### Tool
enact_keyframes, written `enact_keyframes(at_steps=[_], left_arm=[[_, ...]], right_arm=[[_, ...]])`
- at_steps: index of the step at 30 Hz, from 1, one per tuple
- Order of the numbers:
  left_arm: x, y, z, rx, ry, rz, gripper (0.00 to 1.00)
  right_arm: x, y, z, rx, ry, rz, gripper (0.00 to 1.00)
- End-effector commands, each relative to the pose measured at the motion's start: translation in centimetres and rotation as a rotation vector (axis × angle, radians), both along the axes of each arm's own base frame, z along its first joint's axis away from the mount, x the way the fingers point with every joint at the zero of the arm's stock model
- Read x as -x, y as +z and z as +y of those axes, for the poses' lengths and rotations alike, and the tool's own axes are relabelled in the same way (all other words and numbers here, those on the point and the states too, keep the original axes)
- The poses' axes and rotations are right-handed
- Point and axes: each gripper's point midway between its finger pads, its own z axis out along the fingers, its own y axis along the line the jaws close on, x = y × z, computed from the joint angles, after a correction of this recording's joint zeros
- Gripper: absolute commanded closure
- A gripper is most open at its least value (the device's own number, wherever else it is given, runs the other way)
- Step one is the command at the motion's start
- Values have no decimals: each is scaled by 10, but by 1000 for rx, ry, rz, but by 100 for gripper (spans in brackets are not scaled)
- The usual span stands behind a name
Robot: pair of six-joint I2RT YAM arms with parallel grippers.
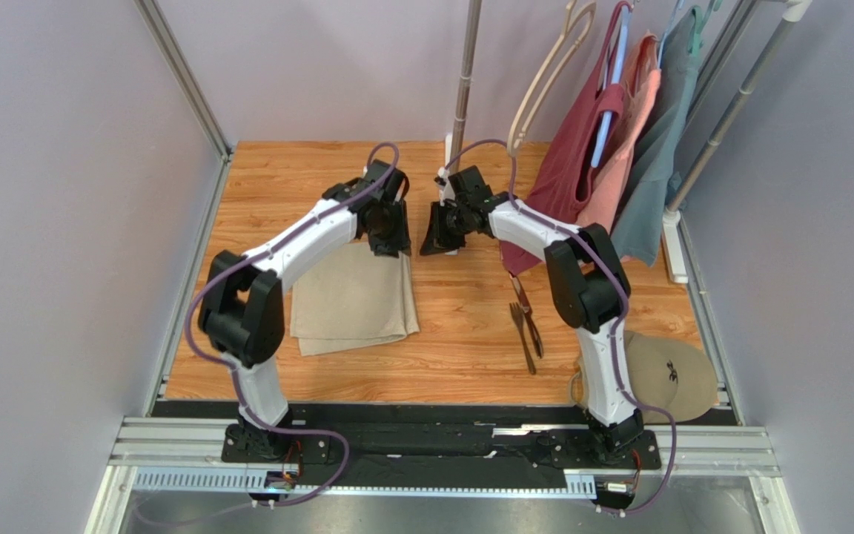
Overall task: Fold the napkin into a case and place the utensils inside
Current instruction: Smooth out the lower triangle-folded napkin at the center of the board.
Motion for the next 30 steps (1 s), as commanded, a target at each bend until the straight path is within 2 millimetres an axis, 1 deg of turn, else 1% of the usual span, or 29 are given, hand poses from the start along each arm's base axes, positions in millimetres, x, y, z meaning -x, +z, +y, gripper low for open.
enact_keyframes(at_steps=[1,2,3,4,5,6,7,8,9,10,13,14,17,20,22,26,30], left_arm=[[59,-1,-15,-18,-94,6,64],[73,-12,-15,-33,-110,32,64],[77,-16,-12,-58,-101,31,66],[84,-19,-15,-68,-112,33,66],[91,-28,-13,-74,-113,56,66],[94,-32,-15,-73,-117,66,64],[97,-36,-16,-77,-117,78,63],[102,-40,-17,-81,-118,88,62],[102,-42,-17,-83,-118,88,61],[102,-44,-16,-95,-114,89,60],[105,-47,-12,-111,-104,90,60],[107,-47,-11,-115,-101,91,60],[111,-50,-7,-121,-96,97,60],[116,-54,-7,-116,-97,118,60],[121,-58,-5,-116,-94,131,60],[125,-61,0,-120,-74,136,61],[126,-61,-2,-100,-74,130,64]], right_arm=[[55,43,7,-55,56,-38,90],[66,43,10,-71,72,-26,87],[75,43,12,-83,88,-17,85],[94,32,13,-77,115,11,85],[102,37,14,-91,127,8,82],[110,34,13,-91,133,13,81],[120,26,13,-89,146,20,79],[125,26,13,-92,149,22,77],[129,23,12,-91,155,30,74],[137,15,11,-86,165,50,73],[148,6,11,-91,183,57,69],[155,-1,7,-84,184,74,69],[162,-8,5,-96,195,89,69],[162,-4,5,-107,194,75,68],[162,-1,5,-111,189,71,63],[162,5,7,-126,192,64,60],[162,6,9,-136,194,72,60]])
